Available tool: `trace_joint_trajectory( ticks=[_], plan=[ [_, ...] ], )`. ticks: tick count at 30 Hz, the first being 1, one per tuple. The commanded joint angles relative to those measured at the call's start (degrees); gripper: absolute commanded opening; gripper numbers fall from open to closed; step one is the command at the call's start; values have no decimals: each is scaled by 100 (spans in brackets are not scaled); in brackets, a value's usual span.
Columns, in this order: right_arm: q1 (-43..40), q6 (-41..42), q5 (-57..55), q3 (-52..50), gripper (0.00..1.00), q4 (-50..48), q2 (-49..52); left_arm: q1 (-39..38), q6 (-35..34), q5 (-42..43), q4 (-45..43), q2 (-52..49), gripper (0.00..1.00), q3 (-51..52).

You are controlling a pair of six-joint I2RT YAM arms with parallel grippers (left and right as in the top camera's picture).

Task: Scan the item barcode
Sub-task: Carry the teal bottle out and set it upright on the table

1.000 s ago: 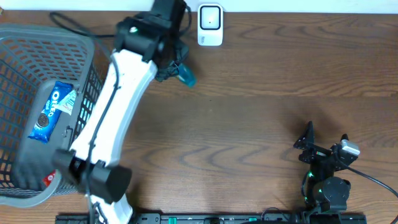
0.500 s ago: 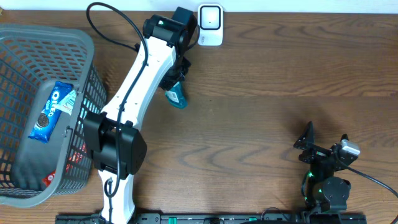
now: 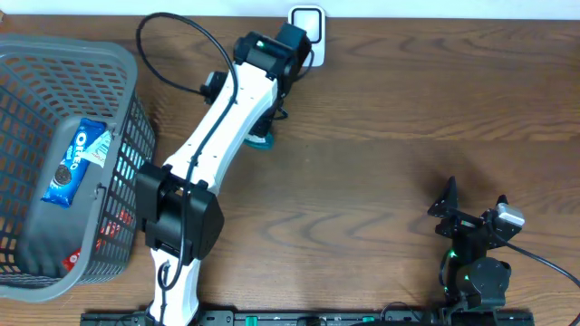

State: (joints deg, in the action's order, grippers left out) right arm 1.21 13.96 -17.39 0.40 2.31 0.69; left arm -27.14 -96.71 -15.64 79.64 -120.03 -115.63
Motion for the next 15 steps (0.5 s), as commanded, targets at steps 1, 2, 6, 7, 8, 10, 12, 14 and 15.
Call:
trace_joint_trajectory(
  ticks=[1,2,6,7,8,10,12,14,15],
  plan=[
    [66,-76,11,-9,99,28,-31,35,-638,-459,42,-39,34,256],
    [66,-76,11,-9,99,28,-31,44,-713,-461,39,-52,34,330],
    [66,-76,11,-9,99,28,-31,59,-734,-461,-83,-57,34,564],
    [66,-76,11,-9,99,28,-31,59,-734,-463,-114,-57,34,595],
    [66,-76,11,-9,99,26,-31,59,-734,-463,-197,-57,34,660],
    [66,-76,11,-9,99,28,-31,59,-732,-483,-289,-59,34,774],
    [66,-76,11,-9,99,26,-31,59,-730,-483,-391,-66,34,951],
    [66,-76,11,-9,99,28,-31,59,-732,-483,-407,-96,34,1084],
    [66,-76,11,-9,99,26,-31,59,-732,-483,-404,-125,34,1126]
  ],
)
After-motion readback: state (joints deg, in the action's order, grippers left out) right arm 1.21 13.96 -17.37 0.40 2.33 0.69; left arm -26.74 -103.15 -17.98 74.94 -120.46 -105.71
